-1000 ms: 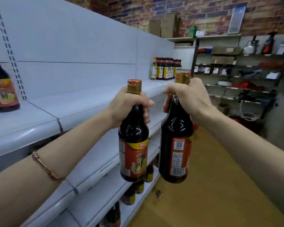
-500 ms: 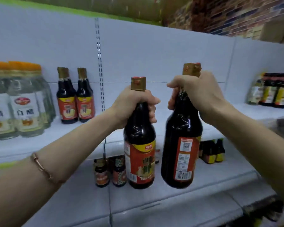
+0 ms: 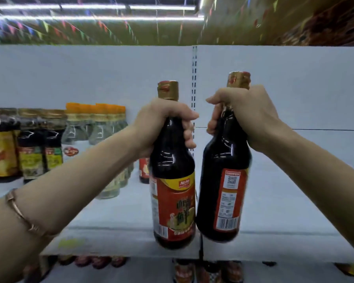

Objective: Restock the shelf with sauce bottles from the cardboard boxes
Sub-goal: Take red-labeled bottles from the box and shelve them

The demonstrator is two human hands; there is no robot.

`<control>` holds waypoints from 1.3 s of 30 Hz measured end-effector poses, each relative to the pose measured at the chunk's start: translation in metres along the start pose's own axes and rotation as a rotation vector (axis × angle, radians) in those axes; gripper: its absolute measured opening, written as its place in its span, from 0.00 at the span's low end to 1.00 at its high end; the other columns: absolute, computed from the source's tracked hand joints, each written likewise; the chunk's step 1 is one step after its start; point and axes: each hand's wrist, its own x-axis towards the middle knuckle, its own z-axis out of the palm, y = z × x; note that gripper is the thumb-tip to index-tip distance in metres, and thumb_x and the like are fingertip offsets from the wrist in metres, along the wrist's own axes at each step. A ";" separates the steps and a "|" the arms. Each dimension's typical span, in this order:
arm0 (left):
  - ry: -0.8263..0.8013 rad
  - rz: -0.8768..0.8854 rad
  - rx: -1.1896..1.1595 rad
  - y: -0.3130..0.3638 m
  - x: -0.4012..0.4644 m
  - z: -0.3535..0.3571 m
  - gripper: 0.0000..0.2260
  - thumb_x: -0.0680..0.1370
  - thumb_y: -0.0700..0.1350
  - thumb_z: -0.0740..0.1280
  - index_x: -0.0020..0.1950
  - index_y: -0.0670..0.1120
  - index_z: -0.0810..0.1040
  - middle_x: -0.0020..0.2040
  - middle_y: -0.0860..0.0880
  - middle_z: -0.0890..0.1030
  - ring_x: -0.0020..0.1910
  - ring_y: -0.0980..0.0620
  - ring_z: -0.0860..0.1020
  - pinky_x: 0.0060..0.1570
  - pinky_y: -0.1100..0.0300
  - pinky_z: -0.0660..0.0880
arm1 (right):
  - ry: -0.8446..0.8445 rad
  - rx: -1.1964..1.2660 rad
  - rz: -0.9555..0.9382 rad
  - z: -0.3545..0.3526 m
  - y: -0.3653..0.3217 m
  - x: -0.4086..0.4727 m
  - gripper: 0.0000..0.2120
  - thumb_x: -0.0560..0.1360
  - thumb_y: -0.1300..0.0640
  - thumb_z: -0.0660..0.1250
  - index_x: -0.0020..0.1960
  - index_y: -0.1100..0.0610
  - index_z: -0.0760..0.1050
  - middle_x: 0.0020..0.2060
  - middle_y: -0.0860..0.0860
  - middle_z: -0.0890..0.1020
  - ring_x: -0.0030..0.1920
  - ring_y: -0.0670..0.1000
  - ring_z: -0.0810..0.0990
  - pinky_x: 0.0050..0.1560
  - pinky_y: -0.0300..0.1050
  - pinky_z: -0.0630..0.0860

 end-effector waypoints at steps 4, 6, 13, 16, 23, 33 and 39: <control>0.056 -0.007 0.030 -0.004 0.013 -0.035 0.08 0.62 0.40 0.65 0.23 0.43 0.69 0.23 0.45 0.70 0.22 0.47 0.70 0.33 0.58 0.73 | -0.008 0.025 -0.010 0.027 0.027 0.028 0.13 0.70 0.65 0.68 0.27 0.63 0.74 0.23 0.57 0.76 0.27 0.58 0.77 0.36 0.52 0.78; 0.080 -0.017 0.047 -0.011 0.021 -0.049 0.08 0.62 0.40 0.65 0.24 0.42 0.69 0.23 0.44 0.70 0.23 0.47 0.70 0.31 0.59 0.74 | -0.025 0.047 0.011 0.039 0.041 0.037 0.12 0.70 0.66 0.68 0.28 0.64 0.73 0.22 0.58 0.75 0.25 0.57 0.76 0.31 0.49 0.77; 0.160 -0.008 0.105 -0.053 0.050 -0.090 0.16 0.70 0.33 0.65 0.22 0.45 0.72 0.23 0.45 0.71 0.23 0.48 0.70 0.31 0.57 0.73 | -0.109 0.026 0.050 0.057 0.090 0.068 0.11 0.70 0.66 0.68 0.30 0.68 0.74 0.23 0.59 0.77 0.25 0.57 0.77 0.29 0.46 0.77; 0.186 -0.036 0.109 -0.064 0.058 -0.098 0.16 0.73 0.33 0.63 0.24 0.43 0.71 0.24 0.44 0.71 0.23 0.47 0.71 0.31 0.57 0.73 | -0.126 -0.002 0.045 0.064 0.107 0.081 0.13 0.70 0.65 0.68 0.28 0.67 0.75 0.24 0.60 0.78 0.26 0.59 0.78 0.33 0.50 0.78; 0.283 0.044 0.216 -0.083 0.077 -0.119 0.08 0.74 0.32 0.64 0.34 0.38 0.72 0.26 0.42 0.75 0.24 0.44 0.74 0.32 0.55 0.77 | -0.035 -0.082 -0.033 0.074 0.136 0.104 0.17 0.73 0.60 0.68 0.26 0.64 0.76 0.24 0.58 0.80 0.28 0.57 0.80 0.38 0.50 0.79; 0.549 0.259 0.526 -0.101 0.090 -0.131 0.11 0.65 0.46 0.69 0.44 0.44 0.73 0.42 0.39 0.77 0.42 0.39 0.77 0.48 0.43 0.76 | 0.016 -0.175 -0.096 0.081 0.163 0.101 0.19 0.72 0.51 0.61 0.40 0.69 0.70 0.34 0.64 0.76 0.34 0.63 0.74 0.36 0.58 0.73; 0.689 0.353 0.672 -0.107 0.082 -0.136 0.16 0.72 0.57 0.70 0.45 0.43 0.79 0.40 0.45 0.82 0.41 0.49 0.80 0.44 0.48 0.77 | 0.150 -0.426 -0.100 0.090 0.170 0.101 0.13 0.79 0.45 0.61 0.48 0.55 0.72 0.36 0.45 0.76 0.37 0.43 0.76 0.37 0.38 0.72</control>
